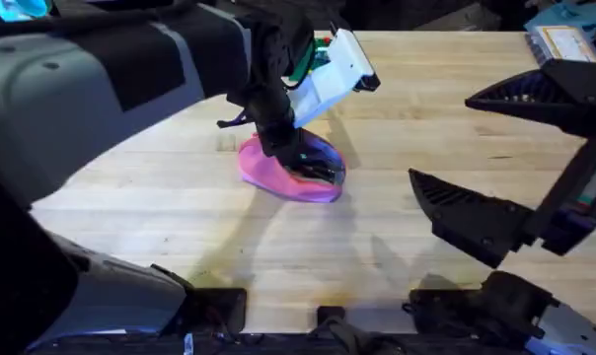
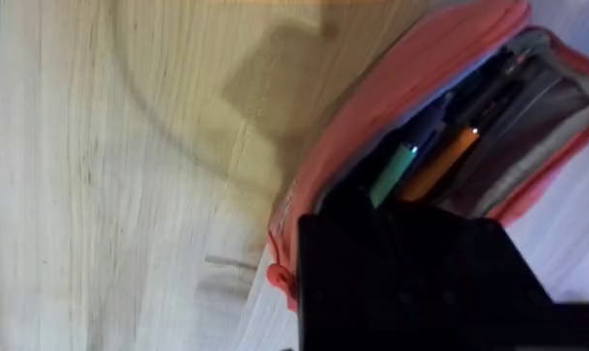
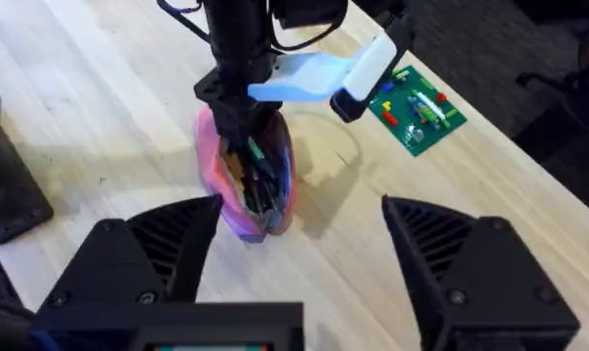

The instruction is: Unzip the bag, pick up the pens from the table one at a time and place them inside, then zip the bag closed.

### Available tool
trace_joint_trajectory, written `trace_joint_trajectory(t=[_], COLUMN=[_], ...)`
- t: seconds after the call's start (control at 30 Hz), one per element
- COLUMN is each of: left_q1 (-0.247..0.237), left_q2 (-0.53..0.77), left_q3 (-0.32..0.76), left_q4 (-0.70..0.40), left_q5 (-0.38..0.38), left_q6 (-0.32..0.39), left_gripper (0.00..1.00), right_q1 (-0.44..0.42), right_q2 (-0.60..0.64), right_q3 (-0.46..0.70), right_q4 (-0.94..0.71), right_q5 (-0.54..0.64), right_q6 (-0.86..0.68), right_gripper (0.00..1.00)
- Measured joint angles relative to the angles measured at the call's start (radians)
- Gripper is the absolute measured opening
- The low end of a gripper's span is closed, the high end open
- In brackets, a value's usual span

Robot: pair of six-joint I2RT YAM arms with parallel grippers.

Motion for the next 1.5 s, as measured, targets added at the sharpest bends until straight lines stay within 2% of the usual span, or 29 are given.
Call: trace_joint_trajectory(t=[0.07,0.1,0.2,0.27,0.33,0.37,0.4,0.8,0.97,1.03,1.2,1.4,1.5], left_q1=[-0.001,-0.001,-0.002,-0.003,-0.004,-0.005,-0.005,-0.005,0.010,0.038,0.148,0.271,0.313], left_q2=[0.000,0.000,0.000,0.000,0.000,0.000,0.000,-0.002,-0.080,-0.142,-0.258,-0.286,-0.286], left_q3=[0.000,0.000,0.000,0.000,0.000,0.000,0.000,0.000,-0.002,-0.002,-0.002,-0.002,-0.002], left_q4=[0.000,0.000,0.000,0.000,0.000,0.000,0.000,0.005,0.001,-0.005,-0.011,-0.054,-0.072], left_q5=[-0.002,-0.002,-0.001,0.001,0.006,0.007,0.007,0.007,0.015,0.038,0.119,0.201,0.232], left_q6=[0.000,0.004,0.004,0.012,0.013,0.013,0.014,0.014,0.014,0.014,0.014,0.027,0.041], left_gripper=[0.043,0.075,0.301,0.512,0.822,0.943,0.979,0.992,0.992,0.992,0.992,0.992,0.992], right_q1=[0.000,0.000,0.000,0.000,0.000,0.000,0.000,0.000,0.000,0.000,0.000,0.000,0.000], right_q2=[0.000,0.000,0.000,0.000,0.000,0.000,0.000,0.000,0.000,0.000,0.000,0.000,0.000], right_q3=[0.000,0.000,0.000,0.000,0.000,0.000,0.000,0.000,0.000,0.000,0.000,0.000,0.000], right_q4=[0.000,0.000,0.000,0.000,0.000,0.000,0.000,0.000,0.000,0.000,0.000,0.000,0.000], right_q5=[0.000,0.000,0.000,0.000,0.000,0.000,0.000,0.000,0.000,0.000,0.000,0.000,0.000], right_q6=[0.000,0.000,0.000,0.000,0.000,0.000,0.000,0.000,0.000,0.000,0.000,0.000,0.000], right_gripper=[0.998,0.998,0.998,0.998,0.998,0.998,0.998,0.998,0.998,0.998,0.997,0.998,0.998])
